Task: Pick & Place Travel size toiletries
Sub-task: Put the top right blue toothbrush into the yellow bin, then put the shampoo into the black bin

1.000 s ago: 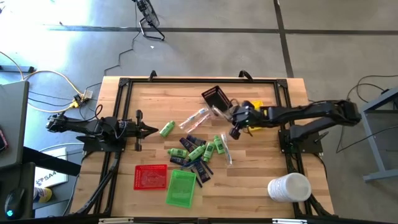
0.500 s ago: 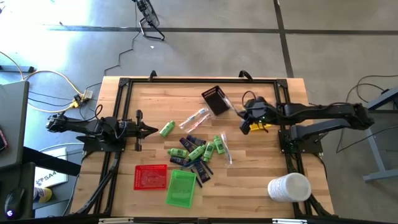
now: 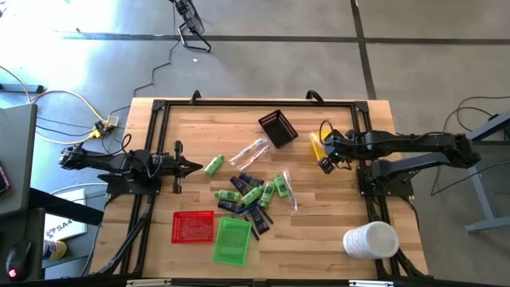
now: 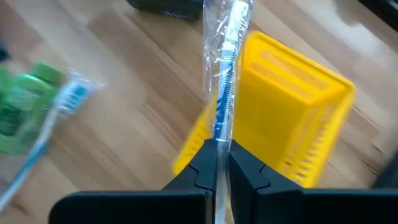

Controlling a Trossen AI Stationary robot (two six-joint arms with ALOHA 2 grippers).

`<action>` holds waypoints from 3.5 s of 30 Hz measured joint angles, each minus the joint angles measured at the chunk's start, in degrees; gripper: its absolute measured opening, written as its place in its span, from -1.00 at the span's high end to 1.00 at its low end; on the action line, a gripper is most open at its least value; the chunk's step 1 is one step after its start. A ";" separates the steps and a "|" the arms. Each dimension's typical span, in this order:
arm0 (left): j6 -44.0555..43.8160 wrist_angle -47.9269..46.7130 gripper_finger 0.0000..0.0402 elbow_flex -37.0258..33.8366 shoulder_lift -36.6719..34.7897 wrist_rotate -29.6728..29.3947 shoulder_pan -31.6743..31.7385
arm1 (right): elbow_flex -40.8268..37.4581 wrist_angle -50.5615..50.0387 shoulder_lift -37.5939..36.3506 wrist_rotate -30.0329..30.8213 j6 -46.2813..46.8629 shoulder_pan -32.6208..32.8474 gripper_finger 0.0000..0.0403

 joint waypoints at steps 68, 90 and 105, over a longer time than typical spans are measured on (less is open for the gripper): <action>0.00 0.00 0.98 0.00 0.02 -0.02 0.01 | 11.39 25.23 12.17 -12.13 -12.59 1.19 0.95; 0.00 0.00 0.98 0.00 0.02 -0.01 0.01 | 11.32 39.19 23.06 -8.85 -14.10 9.26 0.96; -0.17 0.17 0.98 0.00 0.00 -0.02 0.00 | 11.32 45.55 29.81 -17.35 -13.79 9.29 0.96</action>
